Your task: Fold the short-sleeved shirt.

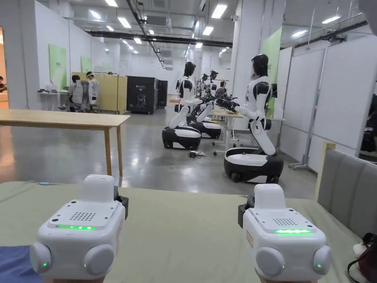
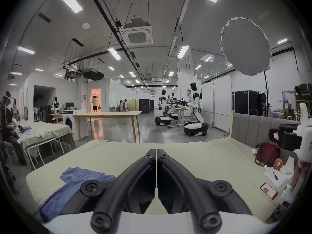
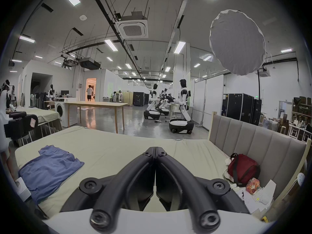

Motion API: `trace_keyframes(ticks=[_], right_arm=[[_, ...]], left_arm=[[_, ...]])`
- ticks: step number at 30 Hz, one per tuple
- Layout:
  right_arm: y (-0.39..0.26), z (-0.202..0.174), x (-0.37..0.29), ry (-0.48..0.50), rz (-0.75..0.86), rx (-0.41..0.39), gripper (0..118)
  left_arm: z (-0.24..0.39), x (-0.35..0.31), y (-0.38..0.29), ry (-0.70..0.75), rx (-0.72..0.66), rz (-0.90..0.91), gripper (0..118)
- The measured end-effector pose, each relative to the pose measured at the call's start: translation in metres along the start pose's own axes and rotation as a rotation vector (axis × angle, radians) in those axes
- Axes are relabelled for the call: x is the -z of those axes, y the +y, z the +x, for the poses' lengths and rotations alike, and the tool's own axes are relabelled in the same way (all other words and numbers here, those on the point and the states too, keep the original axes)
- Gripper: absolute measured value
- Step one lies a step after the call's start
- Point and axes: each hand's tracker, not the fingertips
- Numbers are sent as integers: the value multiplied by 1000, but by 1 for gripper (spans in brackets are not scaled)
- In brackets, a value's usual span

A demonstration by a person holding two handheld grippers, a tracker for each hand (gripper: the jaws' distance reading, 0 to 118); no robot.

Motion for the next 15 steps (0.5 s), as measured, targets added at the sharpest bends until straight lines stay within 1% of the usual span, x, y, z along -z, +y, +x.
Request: trace_keyframes(ticks=[4, 8, 11, 13, 15], right_arm=[[-1, -1, 1, 1, -6, 9, 6], [-1, -20, 3, 25, -3, -10, 6], [-1, -52, 7, 84, 4, -16, 6], [-2, -79, 13, 146, 4, -9, 6], [-5, -115, 17, 213, 0, -14, 6]], left_arm=[[-8, -1, 0, 21, -40, 10, 0], [-28, -10, -6, 65, -43, 16, 0], [-58, -19, -15, 114, -53, -6, 0], [-81, -28, -24, 188, -42, -22, 0], [-112, -38, -33, 250, -34, -44, 0]])
